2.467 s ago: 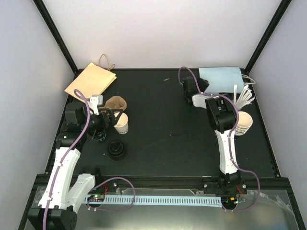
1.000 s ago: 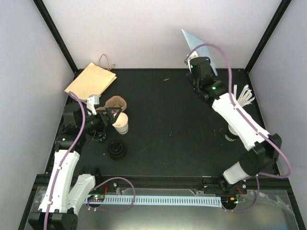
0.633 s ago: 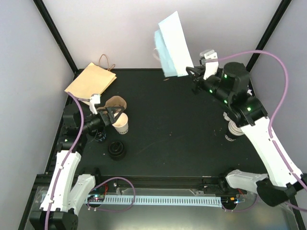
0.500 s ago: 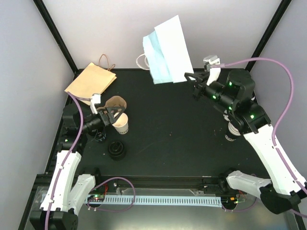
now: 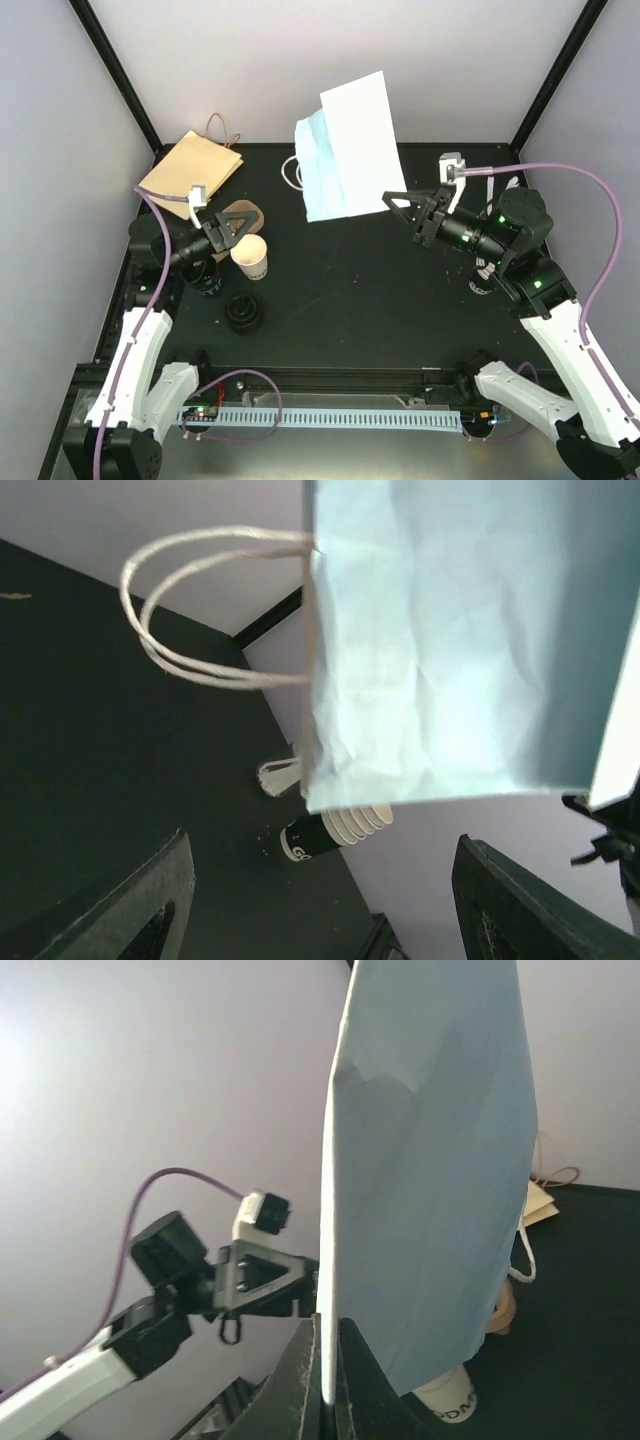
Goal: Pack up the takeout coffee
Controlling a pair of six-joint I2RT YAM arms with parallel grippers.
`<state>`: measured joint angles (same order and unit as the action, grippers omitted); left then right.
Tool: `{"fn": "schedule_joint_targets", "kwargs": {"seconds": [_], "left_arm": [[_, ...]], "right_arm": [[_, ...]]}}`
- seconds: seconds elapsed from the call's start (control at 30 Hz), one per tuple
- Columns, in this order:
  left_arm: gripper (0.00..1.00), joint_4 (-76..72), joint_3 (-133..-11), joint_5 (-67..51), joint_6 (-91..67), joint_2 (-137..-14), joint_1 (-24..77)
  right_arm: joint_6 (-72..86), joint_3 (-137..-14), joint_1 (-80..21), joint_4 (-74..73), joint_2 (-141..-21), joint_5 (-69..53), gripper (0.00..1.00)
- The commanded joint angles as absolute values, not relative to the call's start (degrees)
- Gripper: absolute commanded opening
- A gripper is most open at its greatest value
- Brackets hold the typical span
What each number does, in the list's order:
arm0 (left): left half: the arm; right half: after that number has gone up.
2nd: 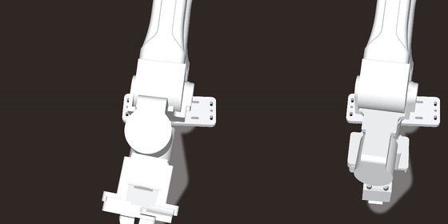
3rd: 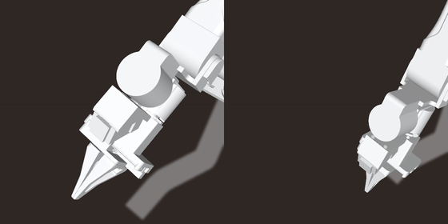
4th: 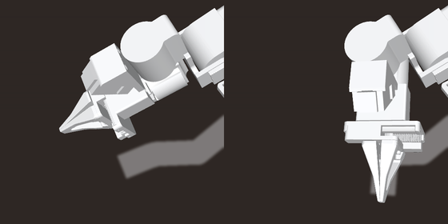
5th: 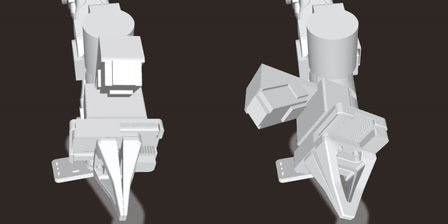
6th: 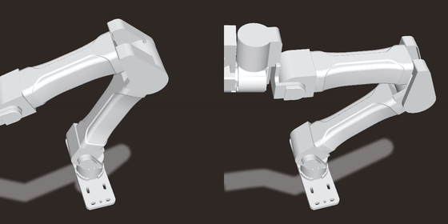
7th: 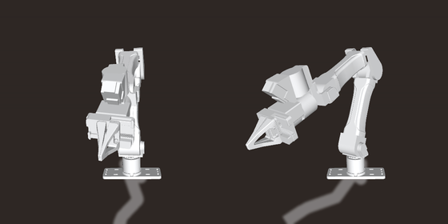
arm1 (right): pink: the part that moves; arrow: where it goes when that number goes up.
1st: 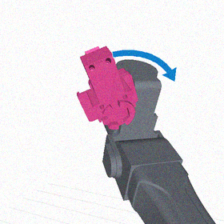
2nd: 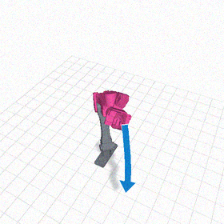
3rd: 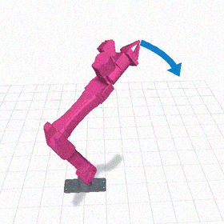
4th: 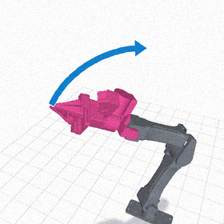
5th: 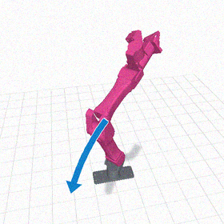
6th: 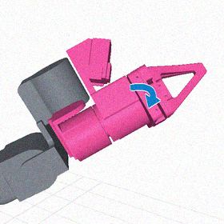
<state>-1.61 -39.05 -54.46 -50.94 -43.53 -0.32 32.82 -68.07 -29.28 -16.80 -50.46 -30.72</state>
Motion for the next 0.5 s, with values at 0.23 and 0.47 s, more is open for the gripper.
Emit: {"fn": "schedule_joint_targets", "kwargs": {"seconds": [0.23, 0.47], "left_arm": [[0.77, -14.24, -38.32, -57.66, -60.09, -52.91, -0.23], [0.66, -19.49, -38.97, -57.75, -62.70, -55.49, 1.40]], "right_arm": [[42.65, -65.53, -29.36, -10.00, -46.08, -40.01, 0.01], [44.36, -64.57, -29.36, -8.37, -45.64, -41.74, 0.01]]}}
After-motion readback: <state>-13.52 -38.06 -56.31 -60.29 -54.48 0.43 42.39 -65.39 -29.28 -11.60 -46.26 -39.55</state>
